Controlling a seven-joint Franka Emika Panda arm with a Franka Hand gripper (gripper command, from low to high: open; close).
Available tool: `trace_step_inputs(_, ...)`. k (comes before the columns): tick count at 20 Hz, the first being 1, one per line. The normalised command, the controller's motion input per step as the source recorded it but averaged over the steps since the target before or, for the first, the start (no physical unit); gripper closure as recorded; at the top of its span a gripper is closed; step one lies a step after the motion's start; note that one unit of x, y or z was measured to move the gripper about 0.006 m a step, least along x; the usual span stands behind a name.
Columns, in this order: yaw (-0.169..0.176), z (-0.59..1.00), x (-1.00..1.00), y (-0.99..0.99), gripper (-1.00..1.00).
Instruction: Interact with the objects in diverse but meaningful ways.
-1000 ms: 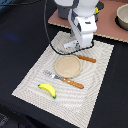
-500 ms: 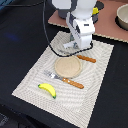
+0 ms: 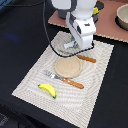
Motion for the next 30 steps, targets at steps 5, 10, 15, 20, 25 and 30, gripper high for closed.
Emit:
trace_step_inputs(5, -0.009, 0.81, 0.0, -0.61, 1.0)
trace_step_inputs(10, 0.0, 0.48, 0.0, -0.7, 1.0)
trace_step_inputs(15, 0.0, 0.4, 0.01, -0.81, 1.0)
trace_step_inputs(20, 0.0, 0.07, -0.05, -0.85, 1.0)
trace_step_inputs(25, 0.001, -0.01, -0.28, -0.7, 1.0)
trace_step_inputs(30, 0.001, -0.01, -0.32, -0.66, 1.0)
